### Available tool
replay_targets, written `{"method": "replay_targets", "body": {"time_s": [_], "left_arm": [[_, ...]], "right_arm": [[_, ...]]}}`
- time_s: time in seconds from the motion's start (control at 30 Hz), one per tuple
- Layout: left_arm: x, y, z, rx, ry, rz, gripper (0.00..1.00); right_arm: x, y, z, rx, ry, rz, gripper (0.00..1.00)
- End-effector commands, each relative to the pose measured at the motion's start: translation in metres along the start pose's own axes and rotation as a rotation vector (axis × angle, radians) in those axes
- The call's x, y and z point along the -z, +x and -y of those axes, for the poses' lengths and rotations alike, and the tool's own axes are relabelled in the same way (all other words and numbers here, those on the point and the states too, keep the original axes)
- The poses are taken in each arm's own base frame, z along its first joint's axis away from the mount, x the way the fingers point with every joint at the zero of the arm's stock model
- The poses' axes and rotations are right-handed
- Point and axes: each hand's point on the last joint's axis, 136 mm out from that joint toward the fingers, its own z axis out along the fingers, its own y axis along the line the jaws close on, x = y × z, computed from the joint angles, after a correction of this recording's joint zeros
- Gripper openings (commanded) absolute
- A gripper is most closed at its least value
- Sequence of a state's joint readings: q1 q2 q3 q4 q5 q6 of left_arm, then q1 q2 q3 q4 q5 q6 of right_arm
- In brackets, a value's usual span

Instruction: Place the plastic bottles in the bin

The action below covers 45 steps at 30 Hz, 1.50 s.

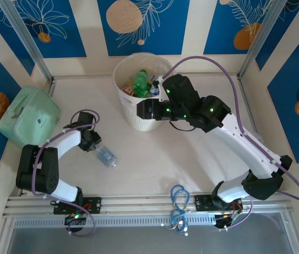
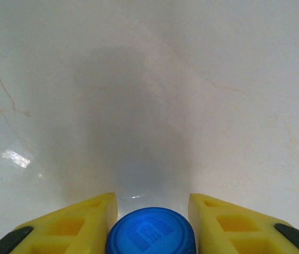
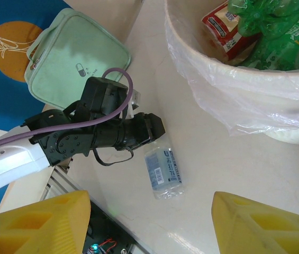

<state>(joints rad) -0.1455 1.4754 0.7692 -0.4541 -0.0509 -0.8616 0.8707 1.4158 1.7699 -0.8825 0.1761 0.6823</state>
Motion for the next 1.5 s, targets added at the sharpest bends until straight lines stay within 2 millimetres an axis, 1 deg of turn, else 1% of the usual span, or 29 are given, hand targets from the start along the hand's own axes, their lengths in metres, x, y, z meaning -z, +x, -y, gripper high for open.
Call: {"method": "replay_targets", "body": {"time_s": [0.0, 0.1, 0.2, 0.33, 0.43, 0.5, 0.57, 0.67, 0.73, 0.77, 0.87, 0.93, 1.0, 1.17, 1.37, 1.47], "left_arm": [[0.015, -0.006, 0.009, -0.008, 0.047, 0.004, 0.36], [0.029, -0.007, 0.017, -0.004, 0.089, 0.009, 0.34], [0.055, -0.014, 0.033, -0.009, 0.174, 0.034, 0.33], [0.105, -0.030, 0.060, -0.025, 0.315, 0.111, 0.31], [0.146, -0.040, 0.085, -0.051, 0.452, 0.161, 0.30], [0.172, -0.045, 0.105, -0.069, 0.568, 0.186, 0.29], [0.200, -0.049, 0.127, -0.068, 0.704, 0.199, 0.29], [0.239, -0.053, 0.154, -0.060, 0.884, 0.205, 0.28], [0.262, -0.055, 0.166, -0.049, 0.981, 0.201, 0.27], [0.277, -0.056, 0.174, -0.053, 1.049, 0.206, 0.27], [0.313, -0.058, 0.192, -0.056, 1.230, 0.211, 0.27], [0.334, -0.058, 0.201, -0.059, 1.355, 0.199, 0.28], [0.346, -0.059, 0.206, -0.038, 1.446, 0.177, 0.27], [0.367, -0.061, 0.214, 0.000, 1.604, 0.124, 0.27], [0.392, -0.055, 0.219, -0.033, 1.686, 0.080, 0.27], [0.400, -0.051, 0.221, -0.043, 1.726, 0.045, 0.27]], "right_arm": [[0.006, -0.001, -0.010, -0.009, -0.036, 0.004, 0.62], [0.004, 0.003, -0.010, -0.008, -0.038, -0.008, 0.62], [0.002, 0.006, -0.009, -0.016, -0.039, -0.021, 0.62], [-0.001, 0.007, -0.009, -0.031, -0.052, -0.035, 0.63], [0.000, 0.005, -0.011, -0.045, -0.077, -0.043, 0.65], [0.001, 0.004, -0.013, -0.053, -0.098, -0.049, 0.69], [0.001, 0.004, -0.013, -0.067, -0.118, -0.056, 0.75], [0.004, 0.001, -0.015, -0.107, -0.186, -0.080, 0.82], [0.007, -0.001, -0.018, -0.133, -0.241, -0.099, 0.85], [0.009, -0.002, -0.020, -0.143, -0.271, -0.107, 0.86], [0.015, -0.003, -0.025, -0.154, -0.340, -0.127, 0.88], [0.019, -0.004, -0.030, -0.158, -0.389, -0.139, 0.90], [0.020, -0.004, -0.034, -0.168, -0.440, -0.156, 0.92], [0.018, -0.008, -0.040, -0.214, -0.533, -0.187, 0.94], [0.012, -0.015, -0.056, -0.202, -0.604, -0.220, 0.96], [0.005, -0.020, -0.065, -0.197, -0.630, -0.236, 0.97]]}}
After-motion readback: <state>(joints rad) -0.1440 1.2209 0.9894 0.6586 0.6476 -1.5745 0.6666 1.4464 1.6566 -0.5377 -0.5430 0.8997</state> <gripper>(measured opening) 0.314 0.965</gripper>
